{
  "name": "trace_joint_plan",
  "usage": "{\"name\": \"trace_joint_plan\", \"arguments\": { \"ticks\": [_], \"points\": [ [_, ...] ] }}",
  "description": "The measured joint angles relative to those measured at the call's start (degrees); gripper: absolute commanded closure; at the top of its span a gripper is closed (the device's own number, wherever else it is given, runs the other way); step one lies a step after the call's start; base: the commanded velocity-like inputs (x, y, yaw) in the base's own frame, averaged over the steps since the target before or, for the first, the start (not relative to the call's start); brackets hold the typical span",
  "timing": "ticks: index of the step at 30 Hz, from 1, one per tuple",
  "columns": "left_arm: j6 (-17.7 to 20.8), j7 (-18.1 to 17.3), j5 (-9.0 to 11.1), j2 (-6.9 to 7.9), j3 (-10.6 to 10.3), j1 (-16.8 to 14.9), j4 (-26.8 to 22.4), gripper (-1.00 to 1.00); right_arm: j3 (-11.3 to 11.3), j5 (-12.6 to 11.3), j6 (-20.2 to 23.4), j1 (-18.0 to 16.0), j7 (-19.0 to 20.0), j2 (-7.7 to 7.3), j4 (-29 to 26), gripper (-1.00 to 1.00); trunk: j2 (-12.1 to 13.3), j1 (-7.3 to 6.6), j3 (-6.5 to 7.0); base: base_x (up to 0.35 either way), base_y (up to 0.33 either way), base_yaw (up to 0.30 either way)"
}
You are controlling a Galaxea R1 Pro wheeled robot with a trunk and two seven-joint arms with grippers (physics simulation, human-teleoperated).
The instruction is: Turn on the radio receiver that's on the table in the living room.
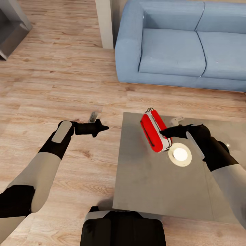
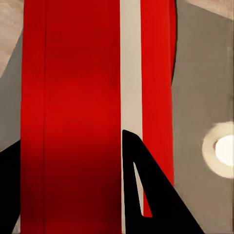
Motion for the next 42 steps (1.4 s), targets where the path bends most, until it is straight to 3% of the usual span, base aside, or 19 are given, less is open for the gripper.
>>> {"name": "trace_joint_plan", "arguments": {
  "ticks": [3,6,9,10,15,21,29,31,33,34,35,38,42],
  "points": [
    [-0.06,-0.15,0.02,0.3,0.0,0.01,0.99,1.0,0.06,-0.03,-1.33,0.27,-5.0,0.07,-0.57,1.0,0.0,0.0,0.0,0.0,0.0,0.0],
    [-0.13,-0.18,-0.11,0.42,0.0,0.03,2.51,1.0,0.15,-0.75,-3.16,1.26,-6.88,0.11,-0.89,1.0,0.0,0.0,0.0,0.0,0.0,0.0],
    [-0.17,-0.19,-2.34,0.41,0.0,0.03,4.07,1.0,0.23,-0.79,-4.18,2.71,-7.39,0.25,-0.91,1.0,0.01,0.0,0.0,0.0,0.0,0.0],
    [-0.19,-0.19,-4.66,0.39,0.0,0.03,4.59,1.0,0.26,-1.02,-4.46,3.84,-8.5,0.39,-0.79,1.0,0.0,-0.01,0.0,0.0,0.0,0.0],
    [-0.2,-0.37,-6.04,0.67,0.04,0.03,4.78,1.0,0.24,-0.65,-7.95,6.69,-12.41,0.52,-0.74,1.0,0.0,-0.01,0.0,0.0,0.0,0.0],
    [-0.27,-3.19,-6.35,1.26,0.07,0.03,5.08,1.0,0.25,-0.94,-12.53,9.83,-13.02,0.49,-1.0,1.0,0.0,0.0,0.0,0.0,0.0,0.0],
    [-1.29,-3.53,-6.96,1.65,0.0,0.04,7.81,1.0,0.32,-0.87,-16.1,12.36,-13.05,0.53,-1.96,1.0,0.0,0.0,0.0,0.0,0.0,0.0],
    [-3.06,-3.84,-8.32,1.59,-0.13,0.04,9.43,1.0,0.33,-0.98,-16.29,12.44,-13.05,0.54,-2.14,1.0,0.0,0.0,0.0,0.0,0.0,0.0],
    [-5.72,-6.63,-10.97,1.45,-0.39,0.04,13.57,1.0,0.32,-0.92,-16.71,12.27,-13.07,0.6,-2.52,1.0,0.0,0.0,0.0,0.0,0.0,0.0],
    [-7.31,-9.92,-12.9,1.44,-0.96,0.04,15.53,1.0,0.31,-0.83,-17.91,12.15,-13.11,0.61,-2.78,1.0,0.01,0.01,0.0,0.0,0.0,0.0],
    [-9.52,-16.61,-17.45,1.47,-2.45,0.04,17.86,1.0,0.29,-1.02,-19.23,12.06,-13.12,0.59,-3.04,1.0,-0.01,0.0,0.0,0.0,0.0,0.0],
    [-10.75,-21.55,-21.81,1.43,-3.43,0.04,19.1,1.0,0.32,-1.09,-20.42,12.04,-13.11,0.57,-2.58,1.0,0.0,0.0,0.0,0.0,0.0,0.0],
    [-11.16,-22.95,-23.19,1.4,-3.72,0.03,19.53,1.0,0.33,-1.21,-20.97,12.06,-13.18,0.92,-2.31,1.0,0.0,0.0,0.0,0.0,0.0,0.0]
  ]
}}
